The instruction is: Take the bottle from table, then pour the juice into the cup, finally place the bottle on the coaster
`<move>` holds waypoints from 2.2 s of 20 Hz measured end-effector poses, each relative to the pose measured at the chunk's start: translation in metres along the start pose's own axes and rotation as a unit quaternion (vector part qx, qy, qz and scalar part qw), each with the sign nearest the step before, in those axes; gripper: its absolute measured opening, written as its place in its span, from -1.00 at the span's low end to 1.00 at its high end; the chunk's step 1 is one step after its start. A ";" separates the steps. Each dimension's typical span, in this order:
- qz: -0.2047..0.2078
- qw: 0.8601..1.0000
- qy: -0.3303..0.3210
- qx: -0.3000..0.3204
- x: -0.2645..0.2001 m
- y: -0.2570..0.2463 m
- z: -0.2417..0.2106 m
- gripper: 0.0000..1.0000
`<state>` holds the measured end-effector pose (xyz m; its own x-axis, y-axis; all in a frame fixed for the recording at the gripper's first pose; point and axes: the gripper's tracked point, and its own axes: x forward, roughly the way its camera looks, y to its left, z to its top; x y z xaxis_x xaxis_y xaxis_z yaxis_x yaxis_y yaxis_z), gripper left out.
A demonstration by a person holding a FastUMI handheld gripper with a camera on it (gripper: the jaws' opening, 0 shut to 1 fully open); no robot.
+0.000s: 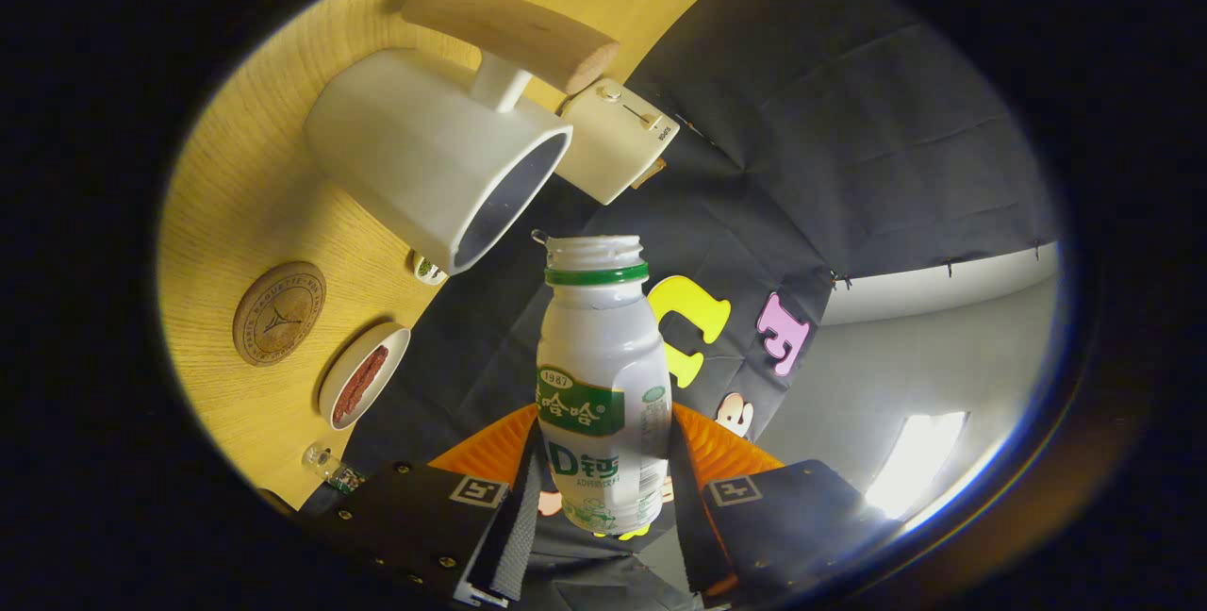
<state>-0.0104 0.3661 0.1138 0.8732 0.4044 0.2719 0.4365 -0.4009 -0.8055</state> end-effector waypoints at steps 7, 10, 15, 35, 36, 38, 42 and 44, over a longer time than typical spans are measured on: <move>0.002 1.000 -0.006 -0.011 0.000 0.000 0.000 0.25; 0.000 1.000 -0.008 -0.018 -0.001 0.000 0.001 0.25; 0.006 1.000 -0.005 -0.013 0.000 0.003 0.001 0.25; 0.111 0.906 0.061 0.404 -0.005 0.039 -0.026 0.26; 0.115 0.896 0.062 0.425 -0.006 0.041 -0.025 0.26; 0.124 0.873 0.063 0.467 -0.006 0.047 -0.022 0.26; 0.135 0.815 0.069 0.560 -0.004 0.057 -0.018 0.26; 0.142 0.767 0.072 0.621 -0.002 0.063 -0.016 0.26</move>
<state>0.0183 0.3271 0.0708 0.9490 0.3143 -0.0236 -0.2405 0.6736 -0.6989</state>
